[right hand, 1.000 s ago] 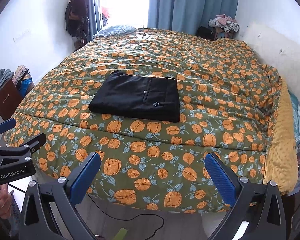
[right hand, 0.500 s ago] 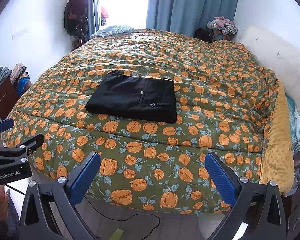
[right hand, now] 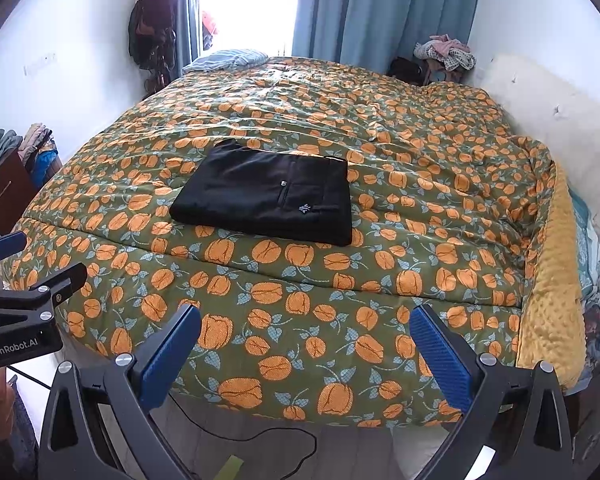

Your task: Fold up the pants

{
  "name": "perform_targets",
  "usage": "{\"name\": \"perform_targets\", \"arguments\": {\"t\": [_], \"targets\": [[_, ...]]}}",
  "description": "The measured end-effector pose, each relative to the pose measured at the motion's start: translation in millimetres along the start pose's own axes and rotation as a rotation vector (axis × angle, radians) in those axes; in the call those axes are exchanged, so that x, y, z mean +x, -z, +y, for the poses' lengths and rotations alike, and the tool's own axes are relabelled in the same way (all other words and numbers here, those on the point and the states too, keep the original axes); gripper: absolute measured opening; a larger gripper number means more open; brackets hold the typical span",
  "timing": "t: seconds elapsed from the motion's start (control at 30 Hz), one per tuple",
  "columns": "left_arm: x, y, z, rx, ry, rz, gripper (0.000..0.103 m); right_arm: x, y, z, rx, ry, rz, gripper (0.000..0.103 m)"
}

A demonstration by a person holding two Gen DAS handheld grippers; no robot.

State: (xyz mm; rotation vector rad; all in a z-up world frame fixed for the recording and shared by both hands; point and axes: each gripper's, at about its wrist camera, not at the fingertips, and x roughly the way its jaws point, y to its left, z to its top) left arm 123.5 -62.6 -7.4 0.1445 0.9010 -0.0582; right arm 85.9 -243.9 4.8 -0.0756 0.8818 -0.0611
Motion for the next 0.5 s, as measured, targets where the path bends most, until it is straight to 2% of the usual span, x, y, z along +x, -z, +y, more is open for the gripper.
{"name": "perform_targets", "arguments": {"t": [0.5], "targets": [[-1.7, 3.2, -3.4, -0.008, 0.016, -0.012, 0.102, 2.6, 1.6, 1.0, -0.004, -0.008, 0.006, 0.103]]}}
